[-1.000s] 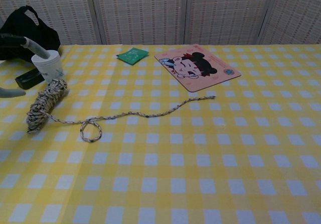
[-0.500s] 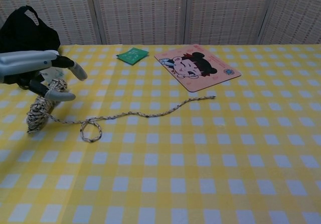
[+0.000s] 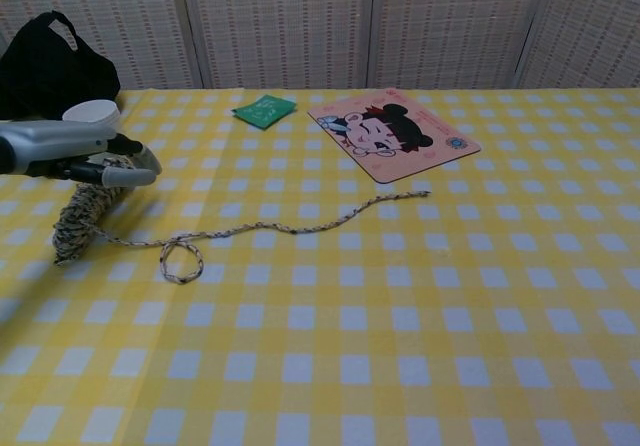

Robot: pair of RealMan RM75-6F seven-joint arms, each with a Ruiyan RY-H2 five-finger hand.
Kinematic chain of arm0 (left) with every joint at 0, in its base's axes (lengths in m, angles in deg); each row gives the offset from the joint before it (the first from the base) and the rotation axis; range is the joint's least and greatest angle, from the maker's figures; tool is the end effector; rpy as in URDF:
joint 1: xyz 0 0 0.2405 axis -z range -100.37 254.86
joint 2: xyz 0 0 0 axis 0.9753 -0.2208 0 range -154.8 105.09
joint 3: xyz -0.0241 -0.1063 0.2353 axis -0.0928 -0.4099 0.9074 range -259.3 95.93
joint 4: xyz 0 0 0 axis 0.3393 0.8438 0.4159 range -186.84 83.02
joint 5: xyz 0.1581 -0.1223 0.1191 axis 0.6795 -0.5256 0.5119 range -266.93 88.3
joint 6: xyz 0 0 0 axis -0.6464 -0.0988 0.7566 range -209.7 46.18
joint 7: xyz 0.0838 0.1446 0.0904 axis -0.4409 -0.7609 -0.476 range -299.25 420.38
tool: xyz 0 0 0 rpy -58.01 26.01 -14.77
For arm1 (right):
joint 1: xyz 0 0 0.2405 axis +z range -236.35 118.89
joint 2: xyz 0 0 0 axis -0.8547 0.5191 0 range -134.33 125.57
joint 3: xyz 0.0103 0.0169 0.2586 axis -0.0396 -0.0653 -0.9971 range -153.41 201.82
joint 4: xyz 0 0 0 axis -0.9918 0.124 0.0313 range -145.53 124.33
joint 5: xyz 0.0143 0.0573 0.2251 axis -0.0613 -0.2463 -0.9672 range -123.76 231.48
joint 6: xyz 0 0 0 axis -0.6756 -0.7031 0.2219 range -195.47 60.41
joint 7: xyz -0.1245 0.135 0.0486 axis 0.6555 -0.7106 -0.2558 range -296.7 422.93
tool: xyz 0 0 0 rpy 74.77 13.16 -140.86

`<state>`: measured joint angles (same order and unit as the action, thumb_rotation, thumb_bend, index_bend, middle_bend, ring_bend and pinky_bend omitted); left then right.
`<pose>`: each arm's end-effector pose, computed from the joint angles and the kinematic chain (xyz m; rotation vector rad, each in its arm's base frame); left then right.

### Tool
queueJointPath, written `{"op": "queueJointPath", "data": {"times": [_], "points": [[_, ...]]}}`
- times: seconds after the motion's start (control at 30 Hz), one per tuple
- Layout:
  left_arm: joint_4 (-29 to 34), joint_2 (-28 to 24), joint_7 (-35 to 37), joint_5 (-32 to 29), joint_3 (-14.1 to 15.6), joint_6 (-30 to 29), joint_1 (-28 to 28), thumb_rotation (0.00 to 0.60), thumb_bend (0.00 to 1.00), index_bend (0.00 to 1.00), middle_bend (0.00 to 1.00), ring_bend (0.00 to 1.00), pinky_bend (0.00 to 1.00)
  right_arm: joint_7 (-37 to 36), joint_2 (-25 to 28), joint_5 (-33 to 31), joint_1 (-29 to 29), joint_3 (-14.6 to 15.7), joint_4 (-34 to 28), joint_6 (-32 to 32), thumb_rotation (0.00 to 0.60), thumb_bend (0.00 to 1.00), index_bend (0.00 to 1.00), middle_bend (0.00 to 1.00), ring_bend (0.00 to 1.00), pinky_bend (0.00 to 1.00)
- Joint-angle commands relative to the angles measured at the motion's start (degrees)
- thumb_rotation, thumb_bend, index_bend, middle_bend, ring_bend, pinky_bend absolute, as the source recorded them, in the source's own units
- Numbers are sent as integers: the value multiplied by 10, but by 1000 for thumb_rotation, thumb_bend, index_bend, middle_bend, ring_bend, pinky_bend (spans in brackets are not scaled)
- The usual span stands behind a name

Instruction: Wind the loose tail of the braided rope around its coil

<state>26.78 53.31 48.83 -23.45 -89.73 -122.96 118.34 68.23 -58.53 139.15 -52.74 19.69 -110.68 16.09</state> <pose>-0.2276 0.4152 -0.0125 -1.9224 -0.9815 -0.6430 -0.3019 -0.2403 0.1831 1.4305 -0.7909 0.8304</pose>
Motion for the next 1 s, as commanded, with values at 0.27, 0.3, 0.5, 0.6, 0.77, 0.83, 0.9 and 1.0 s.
{"op": "queueJointPath", "data": {"times": [0.27,0.3,0.5,0.6,0.77,0.83,0.9,1.0], "points": [[-10,1,-111,-123,25,-7,14,26,205,227,235,184,0,-2,-3,-3,0,1,4,-4,600,345,204,184,108,208],[-9,0,-120,-132,27,-11,15,21,205,227,236,185,0,-2,-4,-4,0,1,4,-5,600,345,204,184,108,207],[15,-16,-189,-218,44,-41,19,4,204,241,269,259,0,-2,-5,-4,1,2,6,-7,600,346,204,184,108,207],[38,-27,-227,-267,52,-64,23,0,203,252,287,275,0,-3,-6,-4,1,2,7,-8,600,347,204,184,108,207],[81,-49,-260,-322,63,-89,28,0,201,277,322,301,0,-5,-8,-4,2,1,10,-8,600,347,204,184,108,208],[82,-45,-250,-309,61,-106,22,0,201,264,319,298,0,-6,-10,-4,2,1,11,-8,600,347,204,184,108,207],[72,-34,-224,-274,56,-133,9,37,200,249,314,297,0,-7,-10,-4,2,2,12,-10,600,348,204,184,108,207],[50,-15,-187,-219,51,-166,-8,248,200,235,309,292,0,-8,-11,-3,2,2,13,-9,600,347,204,184,108,207]]}}
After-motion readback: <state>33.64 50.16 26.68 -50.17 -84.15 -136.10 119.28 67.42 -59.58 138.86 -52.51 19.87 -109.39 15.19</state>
